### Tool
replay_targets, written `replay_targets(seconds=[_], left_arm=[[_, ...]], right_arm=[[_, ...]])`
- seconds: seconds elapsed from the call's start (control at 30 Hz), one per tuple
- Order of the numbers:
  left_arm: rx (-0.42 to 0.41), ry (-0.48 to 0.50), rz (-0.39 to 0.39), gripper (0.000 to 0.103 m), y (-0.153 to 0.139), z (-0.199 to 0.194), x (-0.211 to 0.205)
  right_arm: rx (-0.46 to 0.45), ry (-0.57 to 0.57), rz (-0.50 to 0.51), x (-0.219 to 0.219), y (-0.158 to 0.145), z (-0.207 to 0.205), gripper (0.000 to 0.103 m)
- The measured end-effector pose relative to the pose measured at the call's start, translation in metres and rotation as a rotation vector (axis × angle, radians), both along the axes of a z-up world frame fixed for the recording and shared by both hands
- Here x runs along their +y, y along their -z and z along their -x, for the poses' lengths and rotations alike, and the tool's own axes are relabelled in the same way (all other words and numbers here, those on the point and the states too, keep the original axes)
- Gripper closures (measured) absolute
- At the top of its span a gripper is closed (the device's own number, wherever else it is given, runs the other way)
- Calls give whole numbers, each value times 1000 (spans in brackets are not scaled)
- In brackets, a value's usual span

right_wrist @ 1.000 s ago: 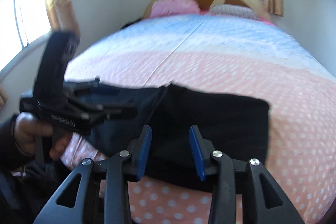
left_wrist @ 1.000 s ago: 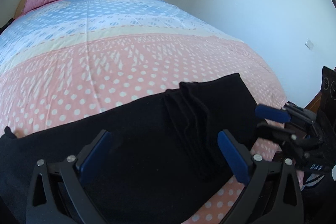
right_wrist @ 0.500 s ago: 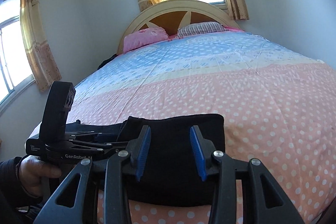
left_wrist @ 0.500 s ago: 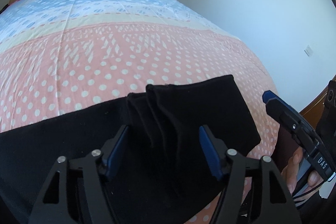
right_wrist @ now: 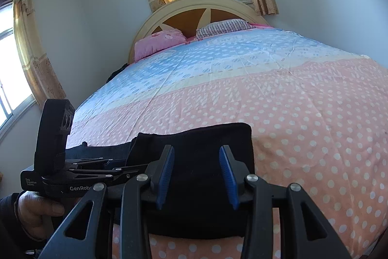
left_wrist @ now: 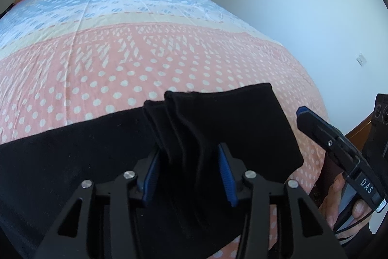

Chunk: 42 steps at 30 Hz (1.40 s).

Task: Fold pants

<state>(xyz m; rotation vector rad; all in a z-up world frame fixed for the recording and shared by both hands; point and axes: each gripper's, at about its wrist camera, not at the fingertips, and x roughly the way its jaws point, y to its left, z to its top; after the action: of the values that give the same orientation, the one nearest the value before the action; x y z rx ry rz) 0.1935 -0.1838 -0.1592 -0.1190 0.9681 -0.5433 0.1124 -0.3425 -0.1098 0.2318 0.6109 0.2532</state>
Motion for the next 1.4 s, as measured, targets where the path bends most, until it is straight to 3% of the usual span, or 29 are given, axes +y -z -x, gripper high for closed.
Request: replay_targets(seconds=[0.03, 0.07, 0.37, 0.57, 0.73, 1.03, 1.27, 1.4], left_arm=[[-10, 4, -8, 62, -1, 1, -1], [-20, 16, -12, 94, -3, 1, -1], [5, 24, 133, 93, -38, 6, 29], [79, -55, 256, 94, -55, 8, 80], [111, -139, 290, 94, -55, 13, 126], [125, -256, 282, 94, -41, 21, 188], [105, -279, 137, 94, -20, 28, 196], [104, -303, 89, 94, -3, 27, 199]], right_arm=[[-3, 0, 0, 0, 0, 0, 62], [-8, 0, 0, 0, 0, 1, 62], [-70, 59, -48, -17, -4, 7, 62], [-70, 39, -35, -12, -4, 7, 62], [-85, 2, -14, -2, -5, 8, 61], [-98, -72, 3, 12, -4, 11, 61], [-110, -176, 51, 36, -2, 16, 61], [-120, -305, 60, 60, -2, 26, 61]])
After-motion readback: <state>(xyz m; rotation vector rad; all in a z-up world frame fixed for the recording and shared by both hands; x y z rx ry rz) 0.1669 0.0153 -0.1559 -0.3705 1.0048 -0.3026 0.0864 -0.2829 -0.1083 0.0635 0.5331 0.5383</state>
